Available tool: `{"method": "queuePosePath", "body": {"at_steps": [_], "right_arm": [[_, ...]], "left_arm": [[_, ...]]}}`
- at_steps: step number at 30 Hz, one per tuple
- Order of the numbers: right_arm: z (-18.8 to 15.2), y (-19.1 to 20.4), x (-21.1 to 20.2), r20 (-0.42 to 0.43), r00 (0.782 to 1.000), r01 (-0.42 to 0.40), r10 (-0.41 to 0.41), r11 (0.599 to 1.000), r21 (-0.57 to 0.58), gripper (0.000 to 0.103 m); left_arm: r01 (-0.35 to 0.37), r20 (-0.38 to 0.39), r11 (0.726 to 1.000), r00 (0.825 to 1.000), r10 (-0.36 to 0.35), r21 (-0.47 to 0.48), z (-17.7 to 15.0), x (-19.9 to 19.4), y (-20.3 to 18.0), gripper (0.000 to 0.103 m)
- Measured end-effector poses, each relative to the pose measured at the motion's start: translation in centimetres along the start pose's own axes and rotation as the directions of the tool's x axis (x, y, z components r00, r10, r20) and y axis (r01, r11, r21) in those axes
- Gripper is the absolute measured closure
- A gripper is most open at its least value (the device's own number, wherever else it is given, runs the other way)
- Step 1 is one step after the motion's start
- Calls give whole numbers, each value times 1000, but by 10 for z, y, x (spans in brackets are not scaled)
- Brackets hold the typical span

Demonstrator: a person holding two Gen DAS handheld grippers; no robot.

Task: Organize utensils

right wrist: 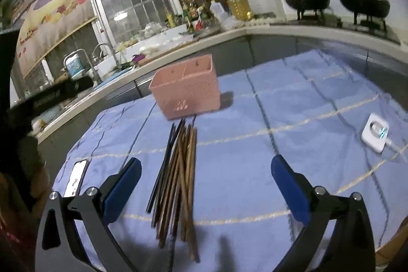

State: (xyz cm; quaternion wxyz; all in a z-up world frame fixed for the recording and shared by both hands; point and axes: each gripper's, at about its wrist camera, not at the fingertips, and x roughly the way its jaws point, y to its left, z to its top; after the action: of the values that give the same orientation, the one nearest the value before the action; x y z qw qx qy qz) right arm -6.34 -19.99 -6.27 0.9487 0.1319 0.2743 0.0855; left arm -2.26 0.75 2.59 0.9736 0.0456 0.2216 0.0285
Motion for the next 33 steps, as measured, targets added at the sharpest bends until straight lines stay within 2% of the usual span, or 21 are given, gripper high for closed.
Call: {"method": "queuePosePath", "body": {"at_steps": [7, 13, 33], "right_arm": [[35, 5, -3, 106, 994, 42, -34, 996, -82, 3], [55, 6, -1, 134, 991, 25, -11, 994, -105, 3], [58, 11, 9, 122, 992, -2, 16, 994, -111, 4]], "left_arm": [[-26, -3, 1000, 1000, 26, -4, -1, 1, 3, 6], [-34, -14, 999, 999, 34, -4, -3, 7, 3, 6], [-31, -29, 999, 999, 31, -9, -7, 20, 6, 6]]}}
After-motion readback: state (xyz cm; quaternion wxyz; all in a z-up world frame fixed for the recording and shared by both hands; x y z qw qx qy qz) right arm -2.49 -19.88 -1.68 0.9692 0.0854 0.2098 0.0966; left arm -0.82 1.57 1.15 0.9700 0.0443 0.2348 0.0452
